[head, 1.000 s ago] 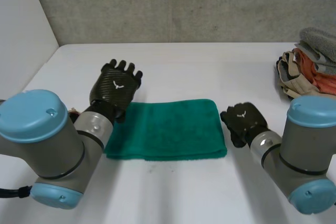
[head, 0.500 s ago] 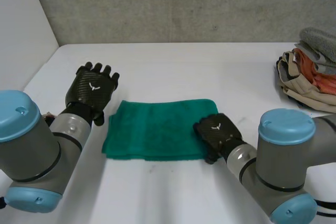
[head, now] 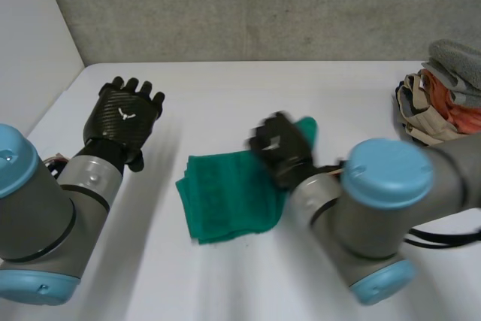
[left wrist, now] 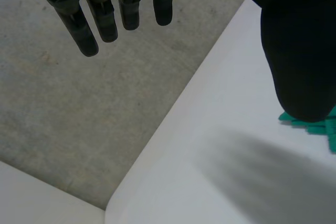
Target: Fold the laundry.
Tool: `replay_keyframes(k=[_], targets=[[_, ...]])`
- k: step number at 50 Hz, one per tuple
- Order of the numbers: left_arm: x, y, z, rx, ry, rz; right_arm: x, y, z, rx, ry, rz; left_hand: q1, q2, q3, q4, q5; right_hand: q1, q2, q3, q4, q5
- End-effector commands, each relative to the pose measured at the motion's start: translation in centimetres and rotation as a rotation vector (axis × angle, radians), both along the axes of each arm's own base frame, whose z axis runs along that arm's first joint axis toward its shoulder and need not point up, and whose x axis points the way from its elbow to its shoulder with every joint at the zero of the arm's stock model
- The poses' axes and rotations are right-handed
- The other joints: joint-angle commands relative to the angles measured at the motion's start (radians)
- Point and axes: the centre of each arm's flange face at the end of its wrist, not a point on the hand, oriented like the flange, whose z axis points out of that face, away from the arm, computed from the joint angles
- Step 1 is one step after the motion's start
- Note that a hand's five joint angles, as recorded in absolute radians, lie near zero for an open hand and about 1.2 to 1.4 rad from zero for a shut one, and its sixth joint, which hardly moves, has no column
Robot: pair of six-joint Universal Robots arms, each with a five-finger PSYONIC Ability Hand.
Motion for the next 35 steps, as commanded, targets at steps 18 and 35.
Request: replay_keyframes(k=[18, 35], targets=[[-1.0, -1.8, 2.6, -0.046, 0.143, -0.008, 0.3, 1.1, 4.3, 0.368, -0.511, 0.096, -0.008, -0.009, -0.016, -0.012, -0.031, -0.775, -0.992, -1.015, -1.016, -0.979], [-6.5, 0.6, -5.0, 0.367, 0.155, -0.083, 0.2, -3.7, 0.3, 0.84, -0.508, -0.147, 0.001, -0.001, -0.007, -0.004, -0.022, -0.775, -0.992, -1.015, -1.016, -0.979]])
